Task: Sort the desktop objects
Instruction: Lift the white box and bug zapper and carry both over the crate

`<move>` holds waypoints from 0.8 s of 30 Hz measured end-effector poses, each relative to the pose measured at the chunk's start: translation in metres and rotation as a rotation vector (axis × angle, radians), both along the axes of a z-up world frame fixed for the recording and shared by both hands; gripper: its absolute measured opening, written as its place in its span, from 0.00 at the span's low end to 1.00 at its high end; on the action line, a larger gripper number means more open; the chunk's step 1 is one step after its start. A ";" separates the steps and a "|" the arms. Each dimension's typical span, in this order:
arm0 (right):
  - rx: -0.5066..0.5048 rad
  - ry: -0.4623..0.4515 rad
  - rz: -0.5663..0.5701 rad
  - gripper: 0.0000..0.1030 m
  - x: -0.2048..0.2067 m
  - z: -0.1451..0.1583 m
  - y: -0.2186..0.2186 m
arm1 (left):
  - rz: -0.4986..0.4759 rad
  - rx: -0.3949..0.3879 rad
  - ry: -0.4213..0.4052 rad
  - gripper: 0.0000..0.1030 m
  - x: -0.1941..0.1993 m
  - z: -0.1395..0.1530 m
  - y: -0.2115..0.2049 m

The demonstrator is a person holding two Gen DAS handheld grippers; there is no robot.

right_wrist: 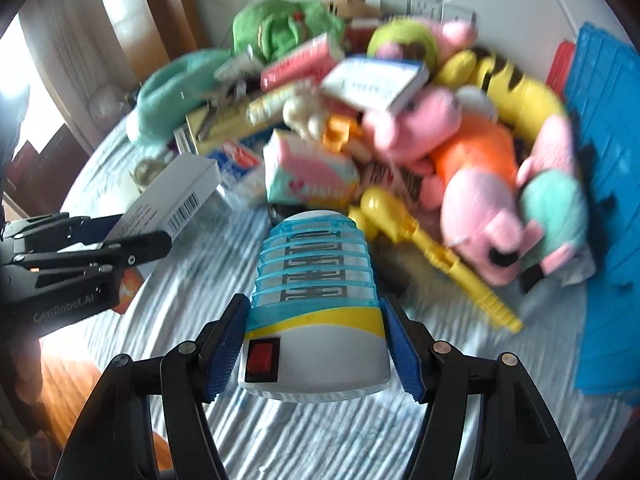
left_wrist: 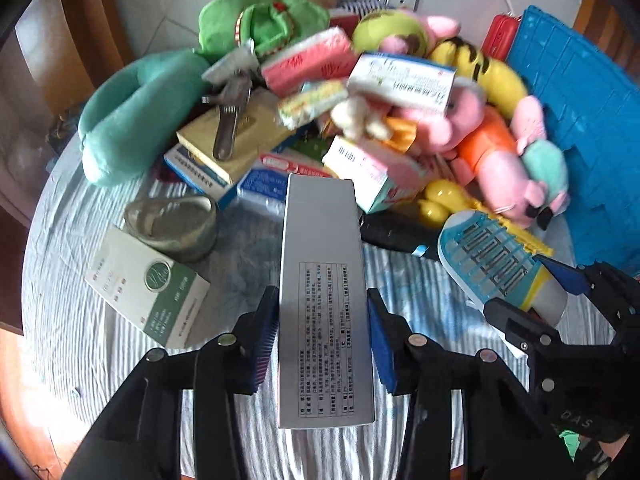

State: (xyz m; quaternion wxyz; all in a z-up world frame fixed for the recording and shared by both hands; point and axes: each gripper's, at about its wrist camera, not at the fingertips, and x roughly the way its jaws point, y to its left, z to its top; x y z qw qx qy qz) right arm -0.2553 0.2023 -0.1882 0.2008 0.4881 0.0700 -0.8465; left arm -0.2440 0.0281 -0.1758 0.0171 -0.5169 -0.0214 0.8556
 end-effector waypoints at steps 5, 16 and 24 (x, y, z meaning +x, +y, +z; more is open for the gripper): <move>0.001 0.091 -0.014 0.64 -0.001 0.029 -0.017 | -0.034 0.000 0.082 0.41 0.002 0.024 0.006; 0.012 0.287 -0.082 0.64 0.006 0.109 -0.002 | -0.128 -0.002 0.244 0.41 0.003 0.088 0.024; 0.034 0.390 -0.169 0.64 0.014 0.150 0.015 | -0.226 0.006 0.328 0.41 -0.001 0.119 0.048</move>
